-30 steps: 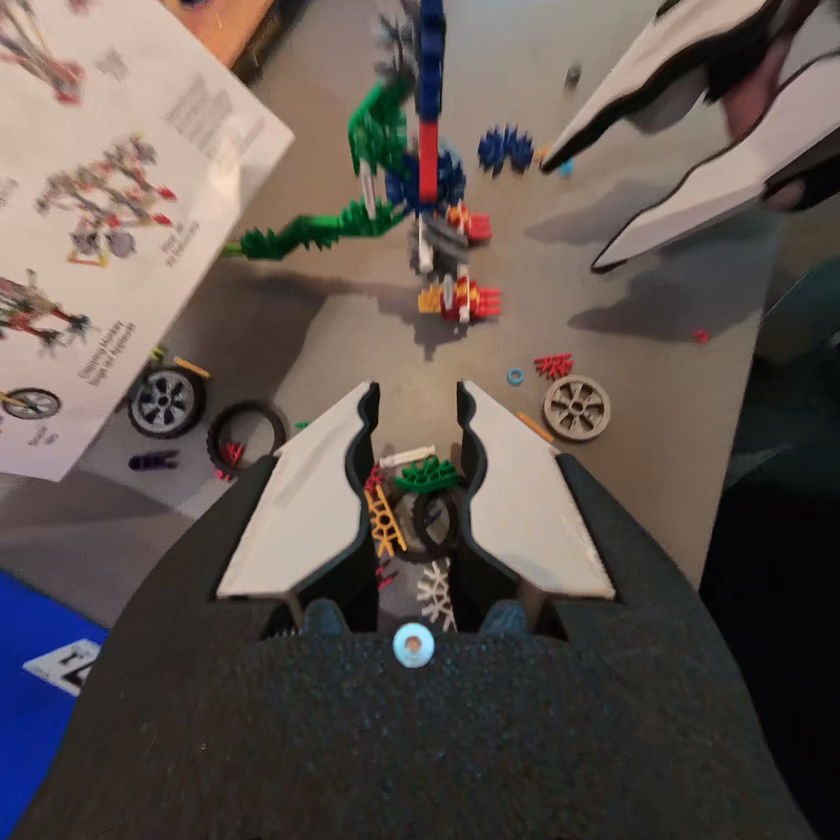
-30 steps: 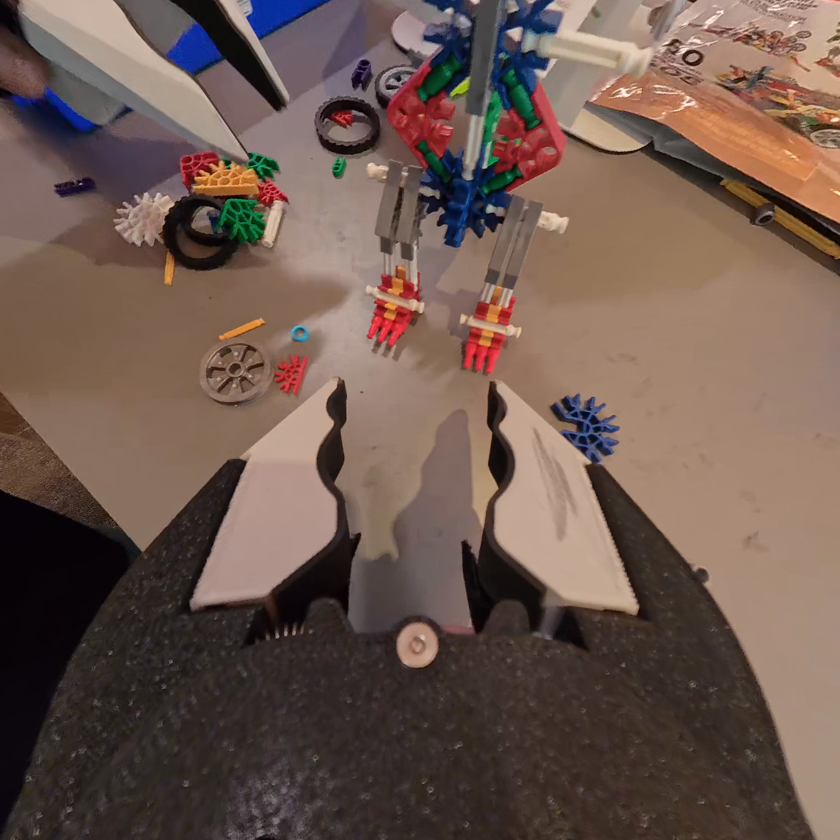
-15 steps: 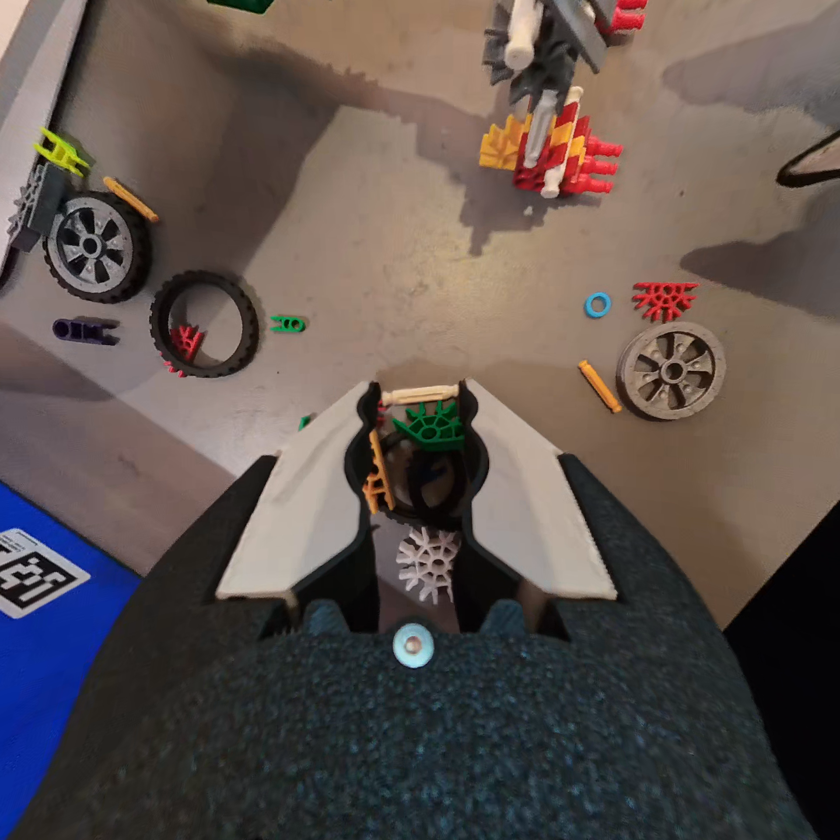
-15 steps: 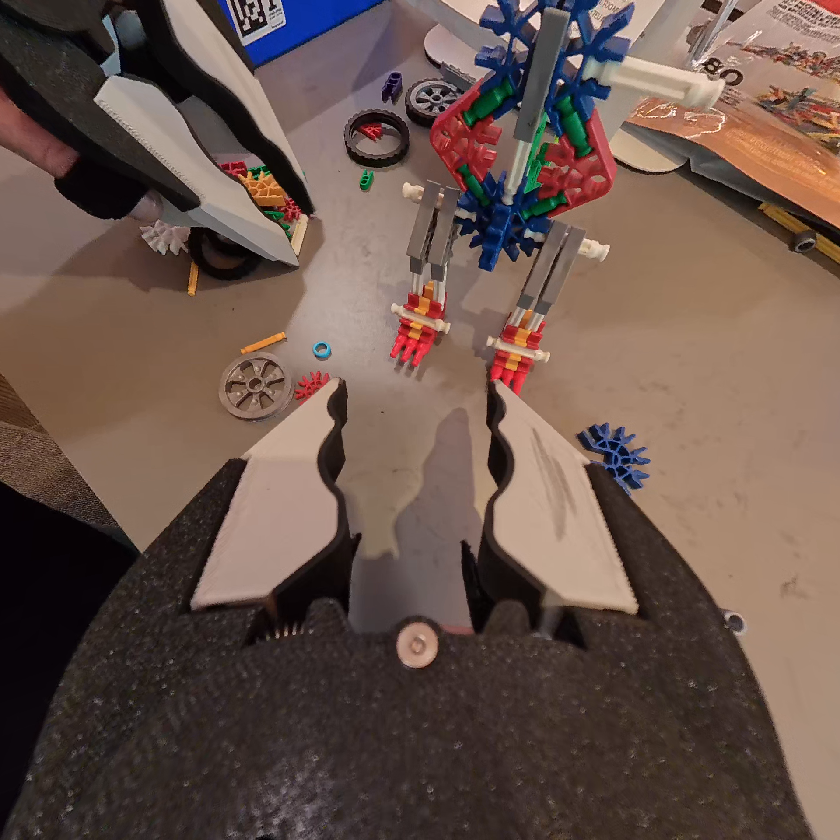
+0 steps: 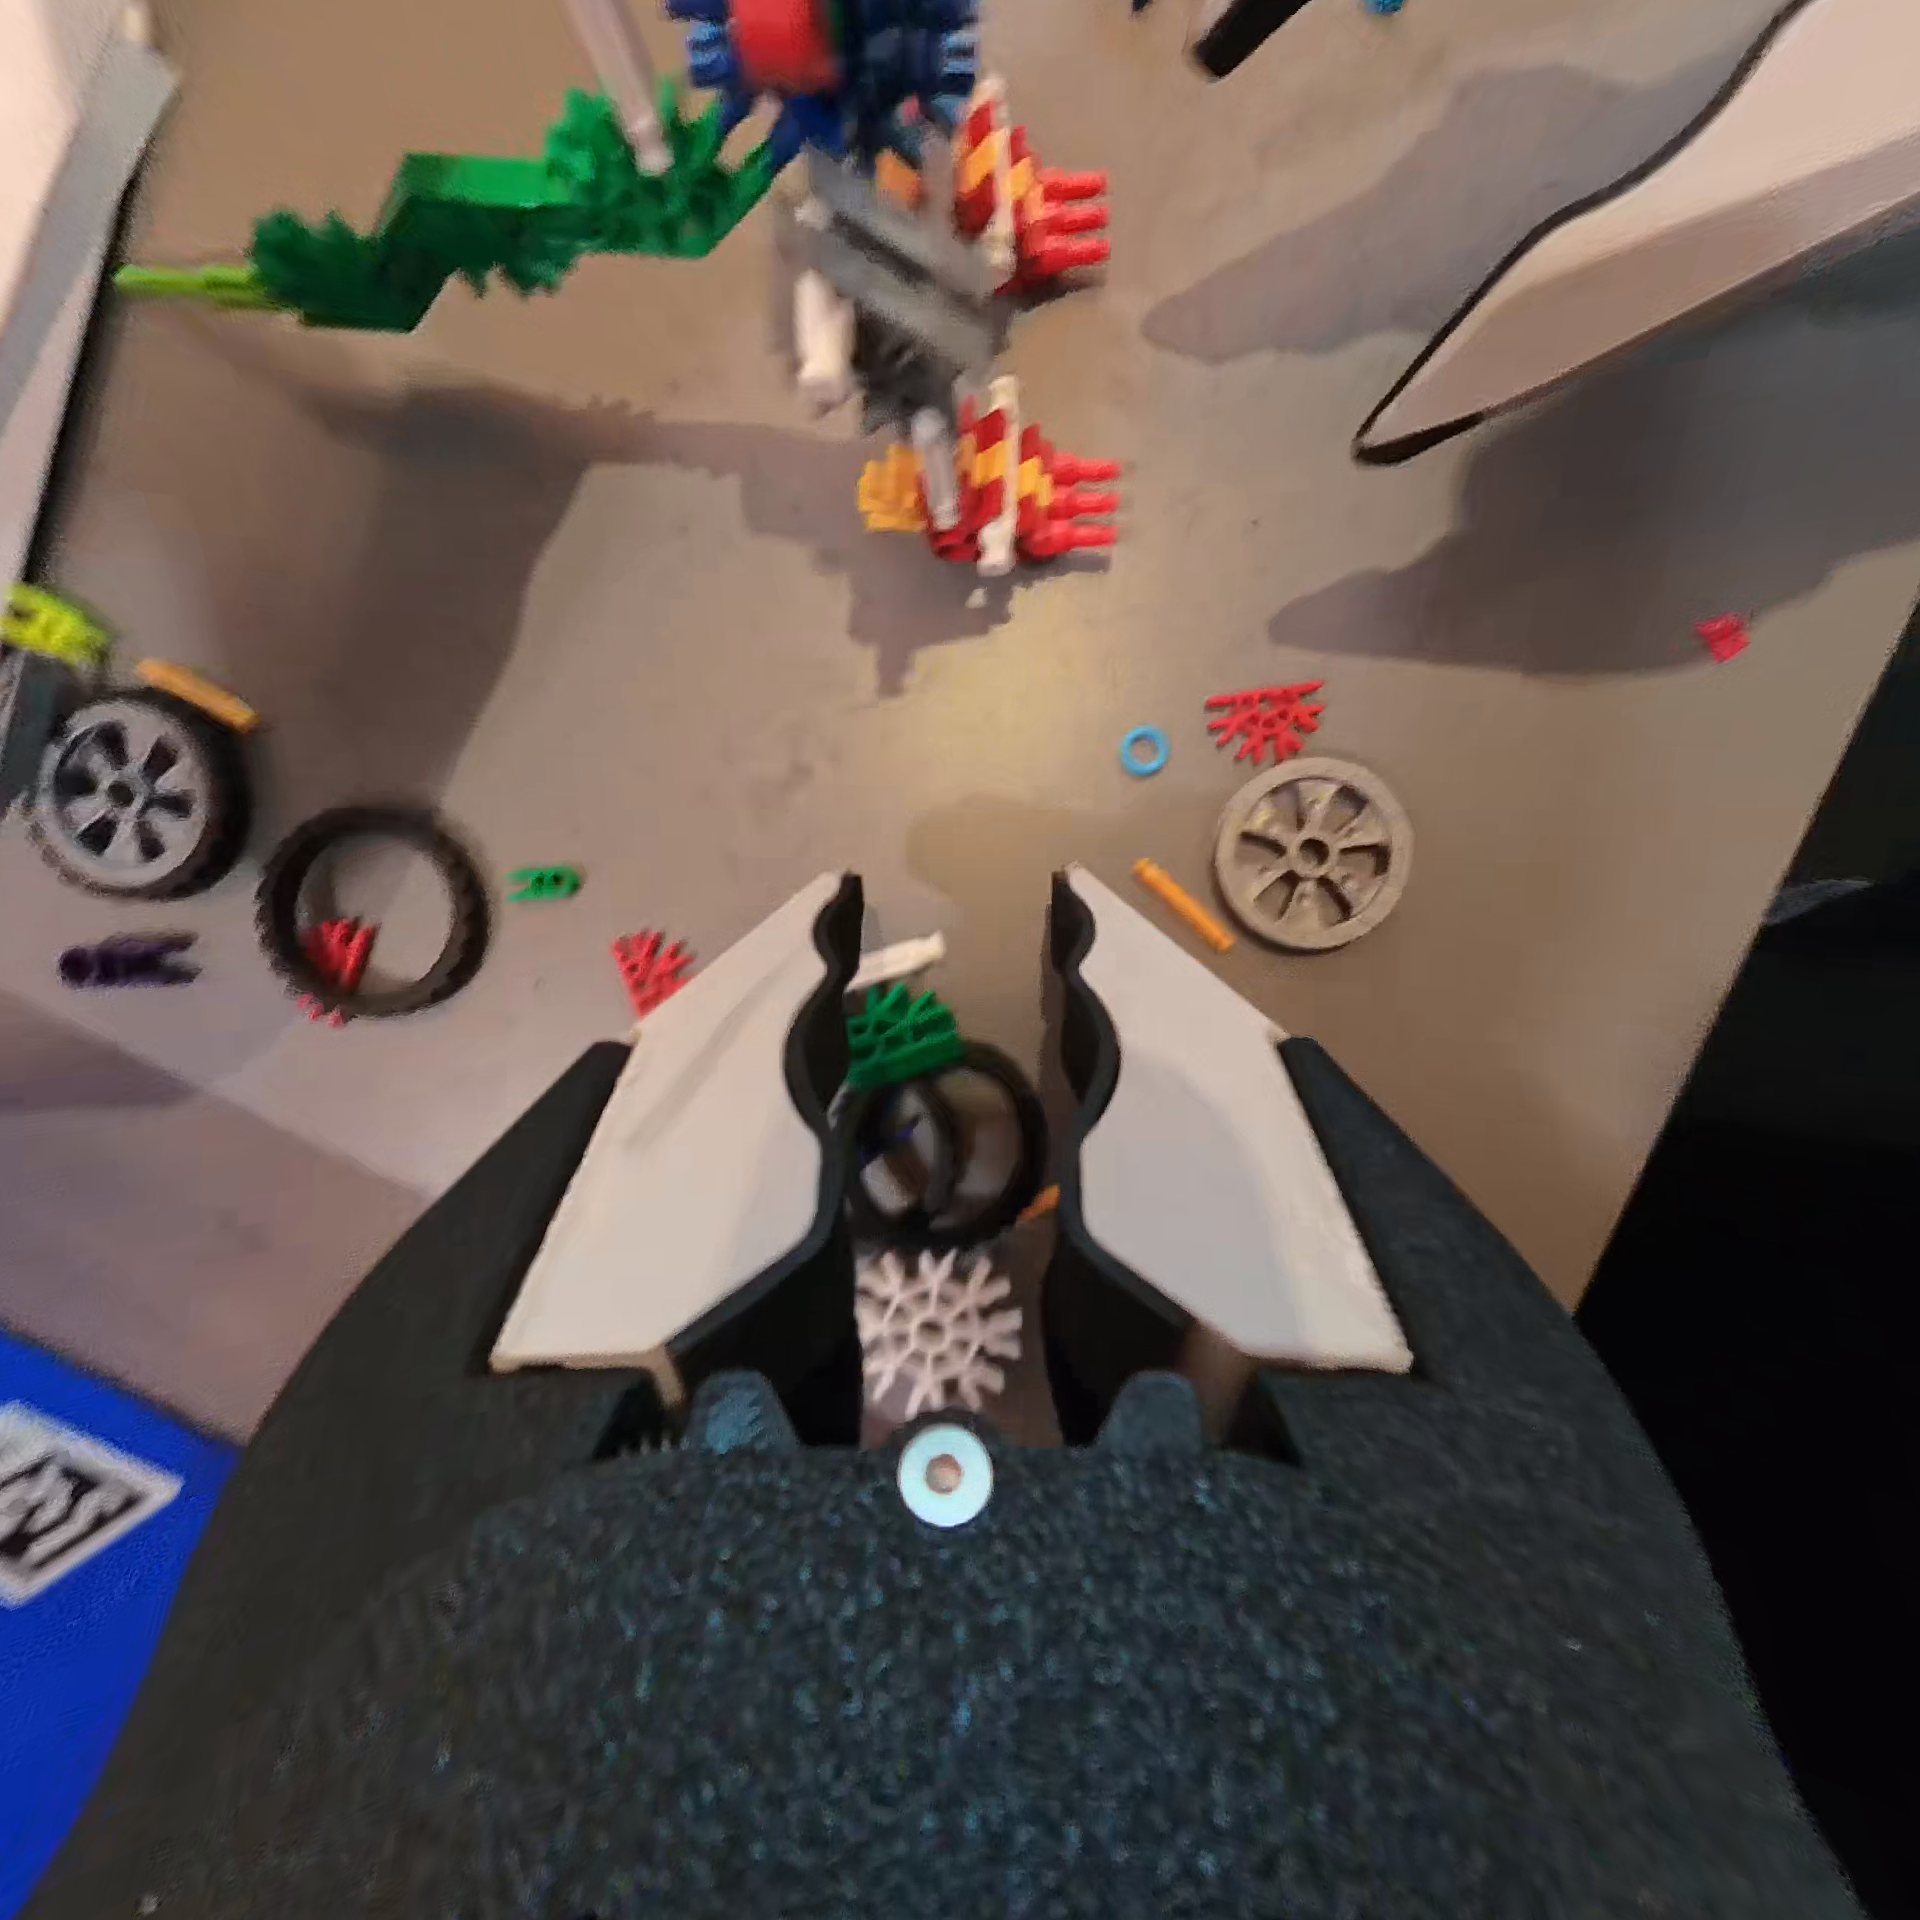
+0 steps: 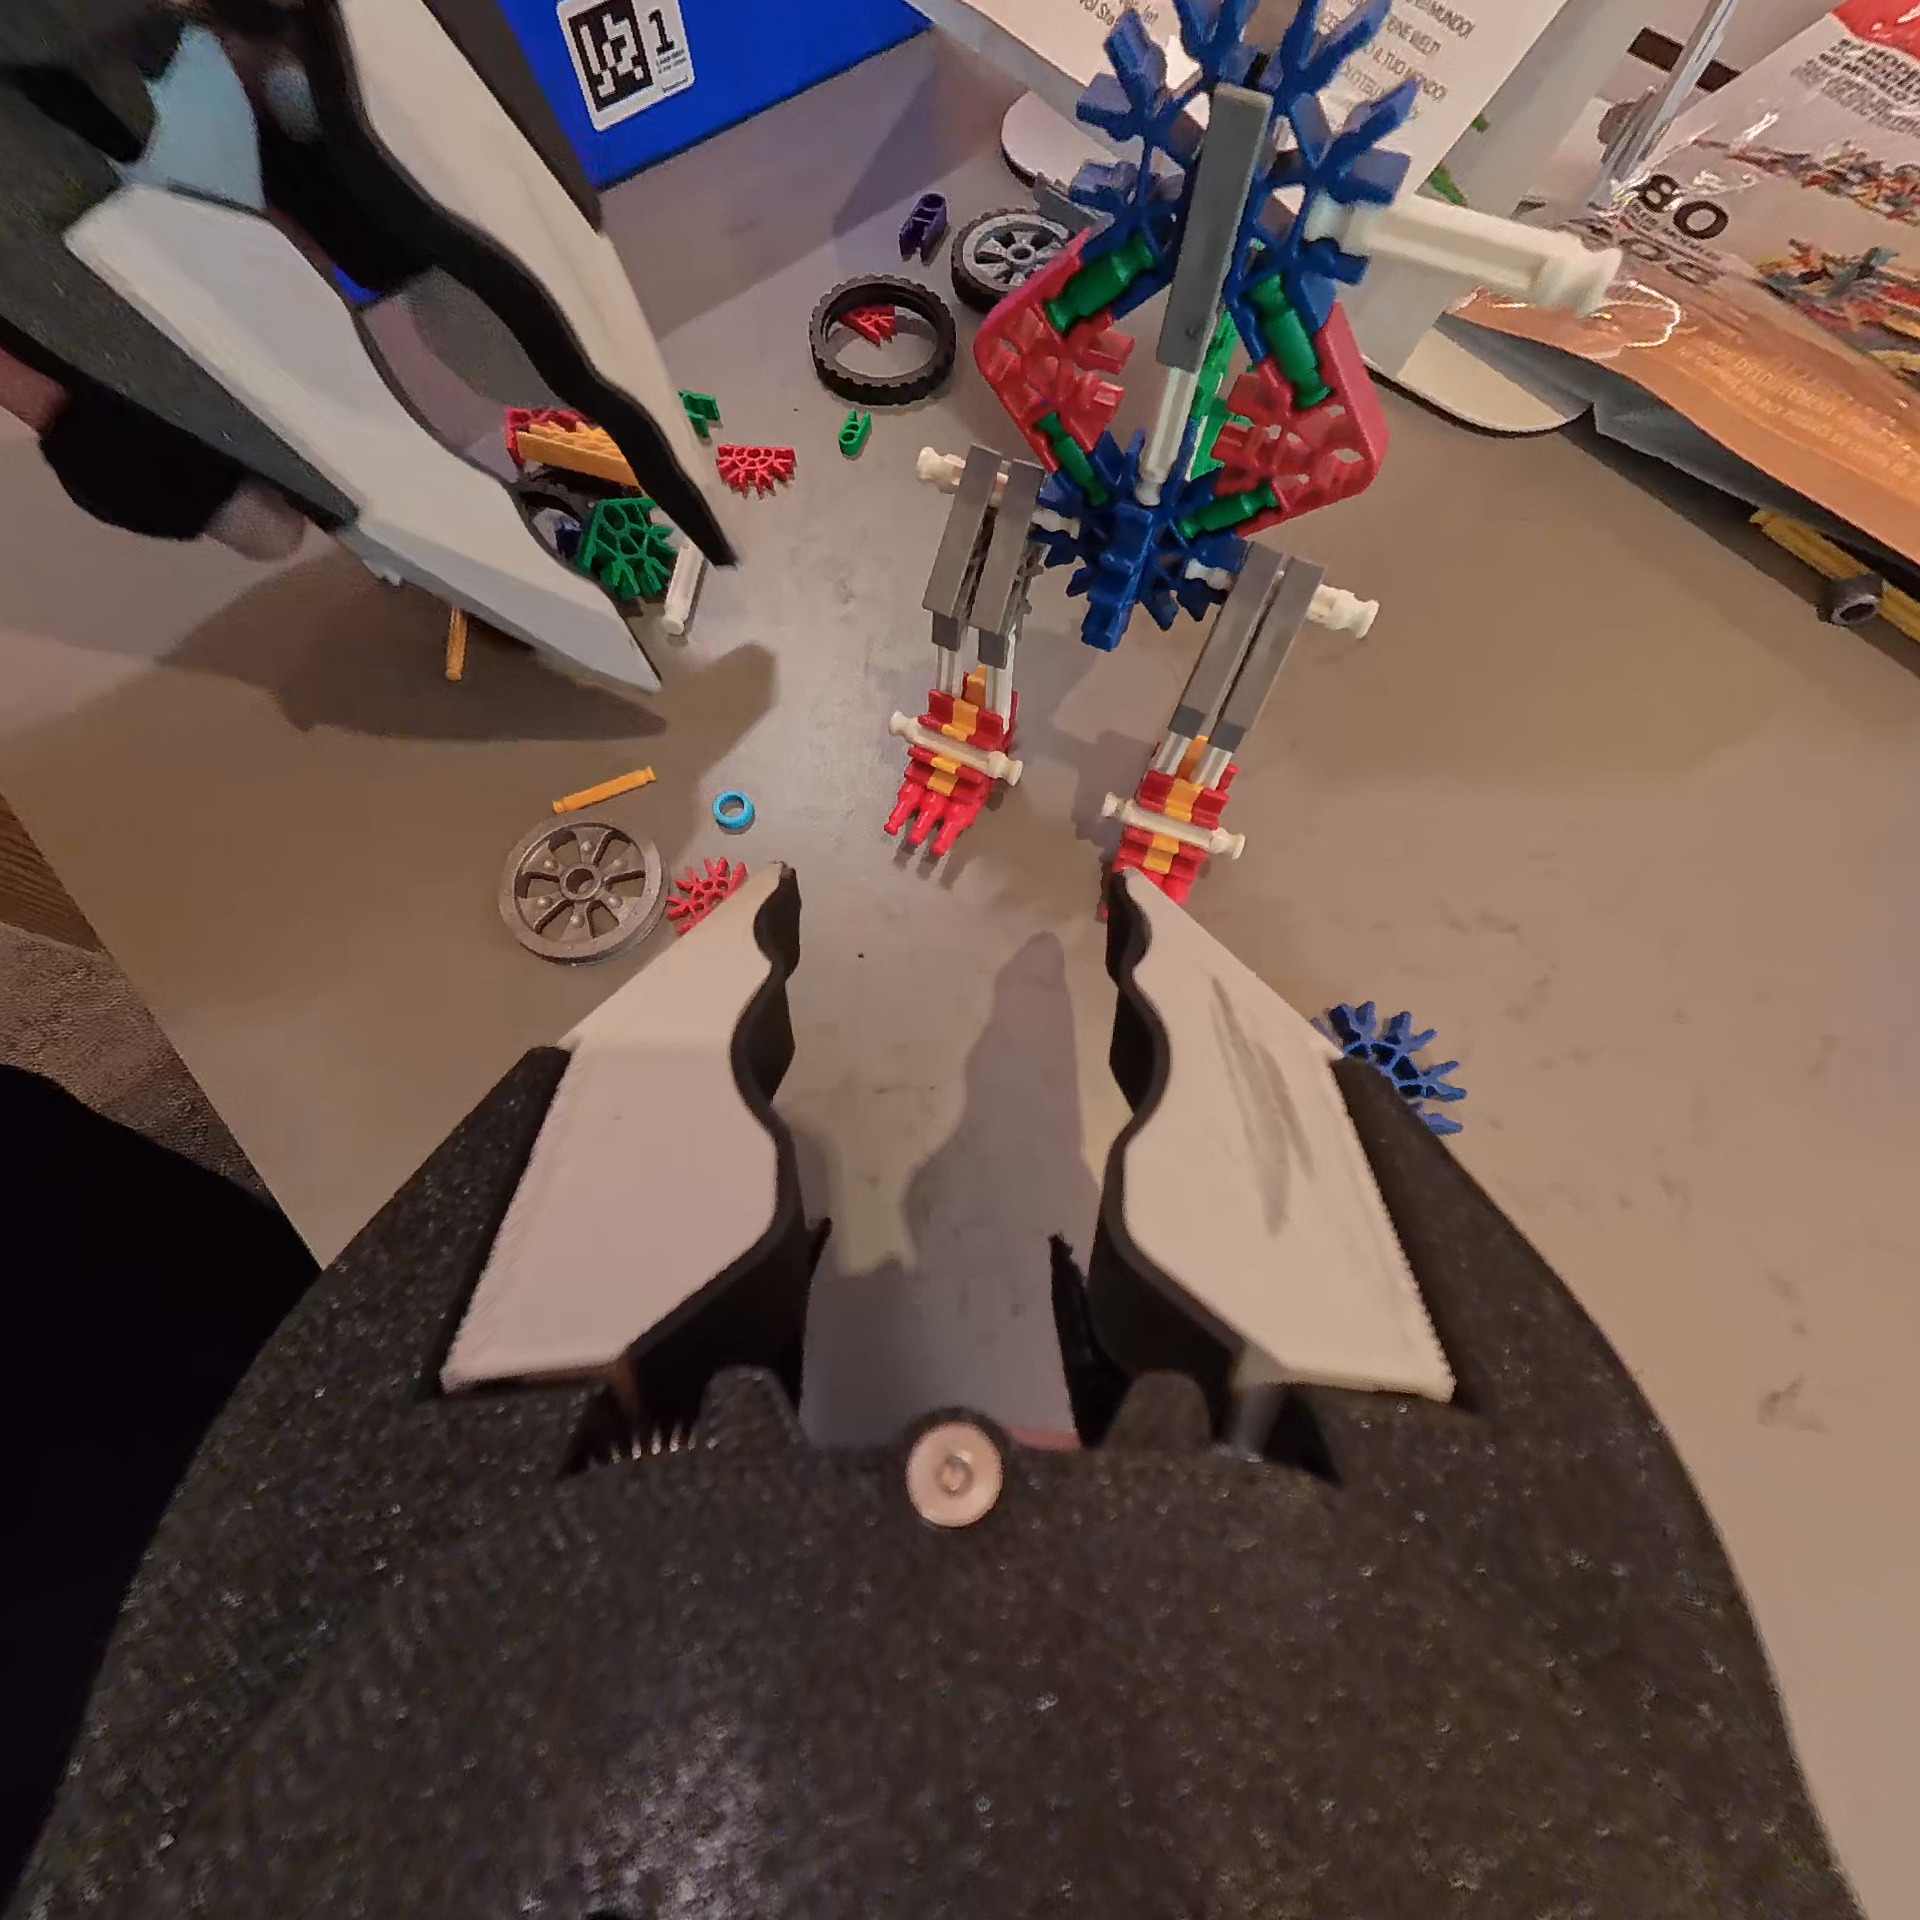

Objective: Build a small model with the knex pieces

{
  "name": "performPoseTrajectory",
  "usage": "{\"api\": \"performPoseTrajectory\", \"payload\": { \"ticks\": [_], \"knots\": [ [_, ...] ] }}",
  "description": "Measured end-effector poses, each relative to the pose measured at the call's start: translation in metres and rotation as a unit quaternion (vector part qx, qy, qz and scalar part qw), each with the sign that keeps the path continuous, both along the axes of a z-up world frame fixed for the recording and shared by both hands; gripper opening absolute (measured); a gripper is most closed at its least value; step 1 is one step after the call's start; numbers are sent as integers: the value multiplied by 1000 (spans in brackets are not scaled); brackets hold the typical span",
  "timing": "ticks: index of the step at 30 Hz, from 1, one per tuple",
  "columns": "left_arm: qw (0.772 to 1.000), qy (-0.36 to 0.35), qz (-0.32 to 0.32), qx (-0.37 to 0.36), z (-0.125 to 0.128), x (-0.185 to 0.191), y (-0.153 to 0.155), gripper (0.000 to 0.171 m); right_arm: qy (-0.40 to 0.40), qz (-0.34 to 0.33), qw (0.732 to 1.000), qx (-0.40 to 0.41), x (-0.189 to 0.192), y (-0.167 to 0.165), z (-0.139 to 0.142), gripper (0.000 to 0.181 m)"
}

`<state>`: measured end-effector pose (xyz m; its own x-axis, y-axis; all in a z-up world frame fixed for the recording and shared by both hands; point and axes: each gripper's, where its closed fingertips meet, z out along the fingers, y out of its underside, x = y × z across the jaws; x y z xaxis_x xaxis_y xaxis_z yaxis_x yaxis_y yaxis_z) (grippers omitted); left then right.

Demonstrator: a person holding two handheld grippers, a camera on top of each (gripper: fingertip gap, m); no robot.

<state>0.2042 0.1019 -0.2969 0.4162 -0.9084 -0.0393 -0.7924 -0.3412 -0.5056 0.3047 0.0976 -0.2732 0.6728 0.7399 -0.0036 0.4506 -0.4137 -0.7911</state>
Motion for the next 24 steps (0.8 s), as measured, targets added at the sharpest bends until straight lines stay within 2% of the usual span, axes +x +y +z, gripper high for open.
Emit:
{"api": "performPoseTrajectory", "payload": {
  "ticks": [3,6,14,22,24],
  "knots": [
    [999,44,13,10,-7,-22,7,31,6,0,1000,-8,0,1,-4,59],
    [997,73,-2,6,-16,-27,8,31,4,7,1000,-9,-3,3,-6,59],
    [998,63,-25,11,-17,-14,8,8,7,20,1000,-5,-8,12,-4,59],
    [998,51,-31,7,-18,9,7,4,7,24,1000,-6,-3,22,-4,59],
    [999,45,-29,0,-17,10,6,12,8,25,1000,-5,-1,25,-3,59]
  ]
}}
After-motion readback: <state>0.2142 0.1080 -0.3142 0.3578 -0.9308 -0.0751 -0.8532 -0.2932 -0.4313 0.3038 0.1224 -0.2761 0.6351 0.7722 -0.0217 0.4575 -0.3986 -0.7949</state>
